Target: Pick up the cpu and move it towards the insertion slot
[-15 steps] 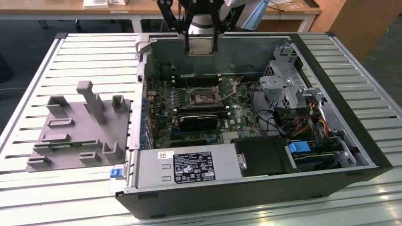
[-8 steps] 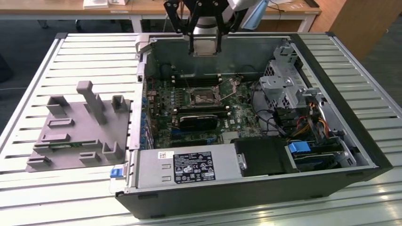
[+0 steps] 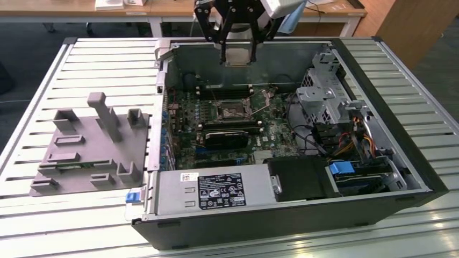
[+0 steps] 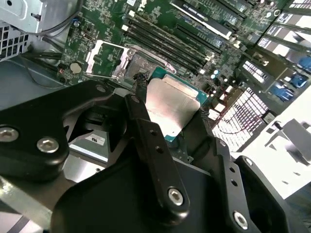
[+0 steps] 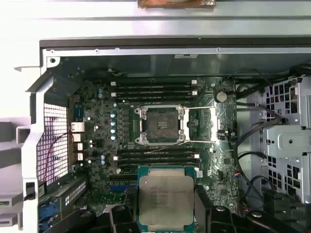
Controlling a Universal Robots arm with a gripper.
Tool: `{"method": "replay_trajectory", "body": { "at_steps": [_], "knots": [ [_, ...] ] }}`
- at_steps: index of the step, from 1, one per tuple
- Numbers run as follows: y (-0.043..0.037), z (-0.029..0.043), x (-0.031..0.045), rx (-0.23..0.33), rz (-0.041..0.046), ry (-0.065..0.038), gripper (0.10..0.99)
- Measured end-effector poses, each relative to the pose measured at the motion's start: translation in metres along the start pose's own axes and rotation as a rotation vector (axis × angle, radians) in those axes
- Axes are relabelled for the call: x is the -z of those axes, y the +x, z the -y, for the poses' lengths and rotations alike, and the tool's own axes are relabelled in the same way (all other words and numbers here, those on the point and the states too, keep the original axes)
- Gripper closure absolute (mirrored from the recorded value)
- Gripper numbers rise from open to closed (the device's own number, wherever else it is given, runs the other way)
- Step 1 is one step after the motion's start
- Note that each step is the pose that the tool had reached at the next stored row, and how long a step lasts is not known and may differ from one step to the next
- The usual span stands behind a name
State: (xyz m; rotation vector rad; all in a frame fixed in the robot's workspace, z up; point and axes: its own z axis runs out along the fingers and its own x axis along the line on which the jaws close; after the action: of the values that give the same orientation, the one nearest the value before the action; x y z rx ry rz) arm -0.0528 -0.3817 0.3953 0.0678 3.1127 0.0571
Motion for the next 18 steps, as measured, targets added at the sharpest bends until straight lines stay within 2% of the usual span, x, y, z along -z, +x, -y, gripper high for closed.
{"method": "replay_trajectory", "body": {
  "at_steps": [9, 18],
  "knots": [
    [-0.0038, -0.0138, -0.0088, 0.0, -0.0004, 0.0, 0.545],
    [-0.0047, -0.0233, -0.0169, 0.0, -0.0005, 0.0, 0.545]
  ]
}}
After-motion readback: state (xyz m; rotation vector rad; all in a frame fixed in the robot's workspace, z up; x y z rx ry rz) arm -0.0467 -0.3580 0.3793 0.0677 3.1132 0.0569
